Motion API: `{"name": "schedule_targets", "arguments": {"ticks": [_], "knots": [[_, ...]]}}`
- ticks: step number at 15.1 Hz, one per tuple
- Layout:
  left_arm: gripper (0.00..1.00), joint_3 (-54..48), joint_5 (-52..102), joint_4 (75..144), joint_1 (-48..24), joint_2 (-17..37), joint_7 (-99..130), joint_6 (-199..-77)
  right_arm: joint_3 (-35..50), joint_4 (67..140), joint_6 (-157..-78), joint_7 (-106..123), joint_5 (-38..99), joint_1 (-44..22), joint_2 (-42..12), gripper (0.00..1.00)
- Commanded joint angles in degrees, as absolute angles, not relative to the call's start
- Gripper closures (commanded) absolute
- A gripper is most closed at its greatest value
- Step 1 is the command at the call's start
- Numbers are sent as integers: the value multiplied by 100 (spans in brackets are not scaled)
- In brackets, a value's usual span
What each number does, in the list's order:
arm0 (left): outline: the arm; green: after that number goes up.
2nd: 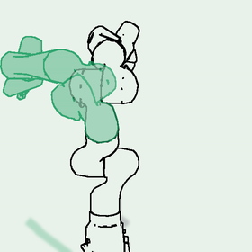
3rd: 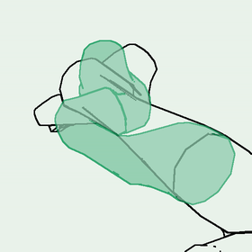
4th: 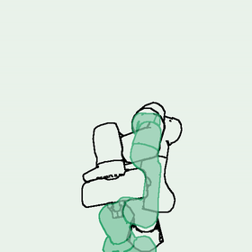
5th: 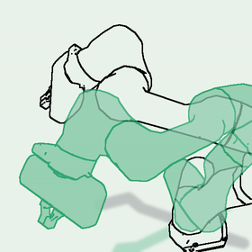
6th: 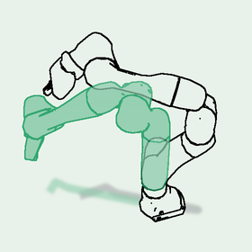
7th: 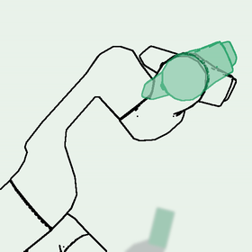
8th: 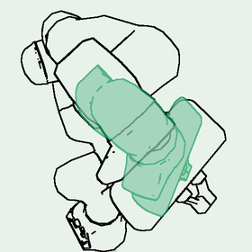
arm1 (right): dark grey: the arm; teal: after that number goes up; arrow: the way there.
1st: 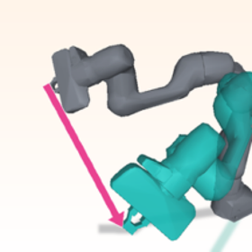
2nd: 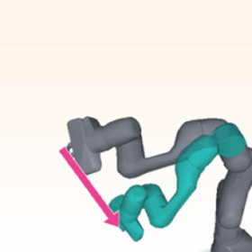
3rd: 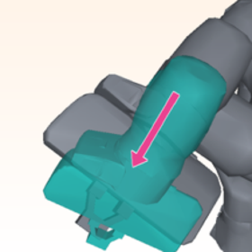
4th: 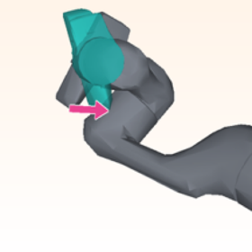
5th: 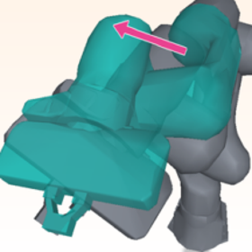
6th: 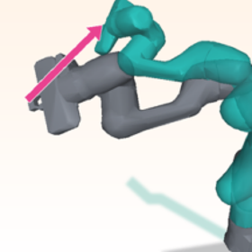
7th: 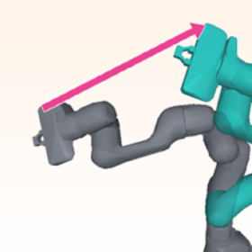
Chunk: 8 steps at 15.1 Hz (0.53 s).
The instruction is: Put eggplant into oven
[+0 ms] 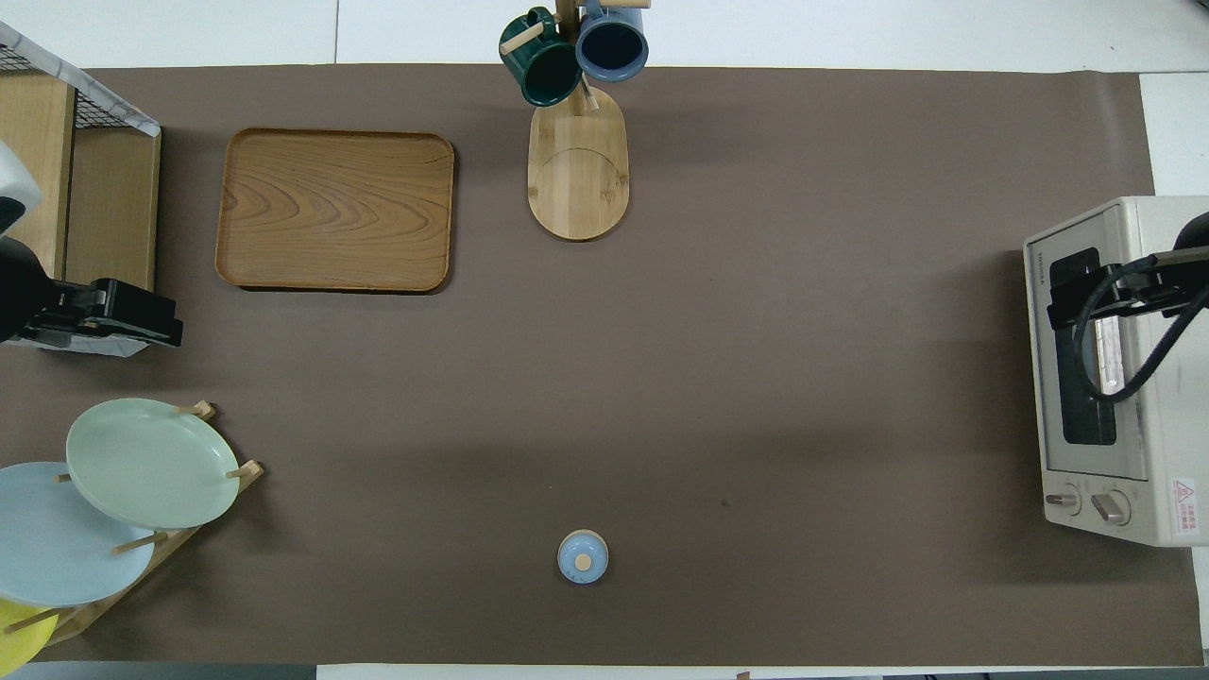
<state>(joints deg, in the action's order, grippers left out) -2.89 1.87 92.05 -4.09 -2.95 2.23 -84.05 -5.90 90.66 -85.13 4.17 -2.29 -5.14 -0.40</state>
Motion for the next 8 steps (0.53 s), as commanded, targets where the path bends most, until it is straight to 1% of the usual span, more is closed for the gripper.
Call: {"name": "schedule_targets", "arguments": {"ticks": [1, 8], "knots": [[0, -272, 237, 9255, -404, -378, 264, -8367, -624, 9220, -8684, 202, -97, -536, 62, 0], [0, -272, 237, 9255, -404, -378, 264, -8367, -589, 9202, -8684, 61, -88, -536, 53, 0]]}}
